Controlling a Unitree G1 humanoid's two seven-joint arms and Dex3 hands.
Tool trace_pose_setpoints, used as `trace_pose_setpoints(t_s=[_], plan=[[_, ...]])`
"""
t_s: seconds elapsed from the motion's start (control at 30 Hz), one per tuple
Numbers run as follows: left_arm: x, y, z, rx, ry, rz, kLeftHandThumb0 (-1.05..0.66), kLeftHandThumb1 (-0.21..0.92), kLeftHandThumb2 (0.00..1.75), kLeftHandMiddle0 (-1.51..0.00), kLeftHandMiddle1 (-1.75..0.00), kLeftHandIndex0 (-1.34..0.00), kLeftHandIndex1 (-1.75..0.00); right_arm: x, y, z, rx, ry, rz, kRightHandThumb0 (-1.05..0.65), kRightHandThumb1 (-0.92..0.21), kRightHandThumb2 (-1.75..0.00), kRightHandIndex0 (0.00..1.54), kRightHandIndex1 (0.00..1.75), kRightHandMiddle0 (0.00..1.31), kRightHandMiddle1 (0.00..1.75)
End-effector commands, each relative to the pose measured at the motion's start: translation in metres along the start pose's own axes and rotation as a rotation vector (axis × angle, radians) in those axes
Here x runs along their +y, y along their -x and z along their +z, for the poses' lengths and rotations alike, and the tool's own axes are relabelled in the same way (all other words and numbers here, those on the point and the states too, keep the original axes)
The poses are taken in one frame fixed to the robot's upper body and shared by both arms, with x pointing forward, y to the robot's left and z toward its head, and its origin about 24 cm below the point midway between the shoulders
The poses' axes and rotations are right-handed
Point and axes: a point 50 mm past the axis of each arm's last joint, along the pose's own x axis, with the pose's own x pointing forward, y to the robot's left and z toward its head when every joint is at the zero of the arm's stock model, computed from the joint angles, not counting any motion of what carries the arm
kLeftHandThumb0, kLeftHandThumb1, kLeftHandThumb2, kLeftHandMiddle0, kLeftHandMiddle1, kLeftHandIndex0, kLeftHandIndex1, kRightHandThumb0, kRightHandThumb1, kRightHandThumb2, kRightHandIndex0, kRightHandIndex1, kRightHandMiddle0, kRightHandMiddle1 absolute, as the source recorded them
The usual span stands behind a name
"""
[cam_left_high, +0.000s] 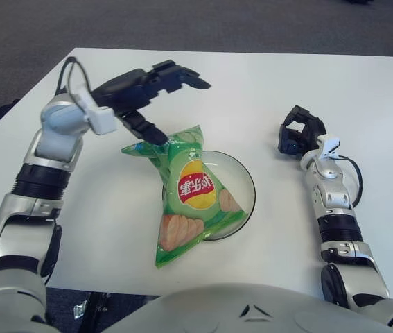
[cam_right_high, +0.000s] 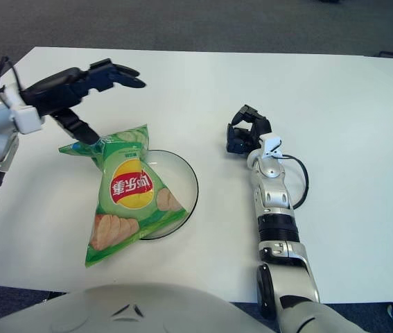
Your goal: Put the snack into the plate.
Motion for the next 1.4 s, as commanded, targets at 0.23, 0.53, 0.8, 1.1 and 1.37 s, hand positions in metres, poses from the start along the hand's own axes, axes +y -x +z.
trace_pose_setpoints(t_s=[0.23,0.53,0.8,1.1,1.37], plan=[[0.0389,0.0128,-0.0030,0.016,0.084,-0.098,-0.99,0.92,0.44,-0.16,-1.04,0.00,-1.16,-0.0012,0.0156,-0.0424,0.195,0.011,0.001,-0.51,-0.25,-1.40,1.30,1.75,0.67,1.75],[0.0398,0.0132,-0.0030,0.010,0.092,-0.104,-0.99,0.92,0.45,-0.16,-1.06,0.00,-1.17,-0.0012,0.0153,-0.0427,0.194,0.012,0.002,-0.51,-0.25,-1.40,1.30,1.75,0.67,1.75],[0.0396,0.0132,-0.0020,0.007,0.092,-0.105,-0.99,0.92,0.45,-0.16,-1.06,0.00,-1.17,-0.0019,0.0164,-0.0428,0.193,0.012,0.002,-0.51,-0.25,-1.40,1.30,1.75,0.67,1.75],[0.0390,0.0118,-0.0010,0.005,0.093,-0.106,-0.99,0.92,0.45,-0.16,-1.06,0.00,-1.17,-0.0038,0.0168,-0.0429,0.193,0.013,0.001,-0.51,-0.25,-1.40,1.30,1.75,0.67,1.75],[0.0372,0.0099,0.0009,0.002,0.092,-0.108,-0.99,0.92,0.45,-0.16,-1.07,0.00,-1.17,-0.0070,0.0183,-0.0437,0.193,0.013,0.000,-0.51,-0.25,-1.40,1.30,1.75,0.67,1.75]])
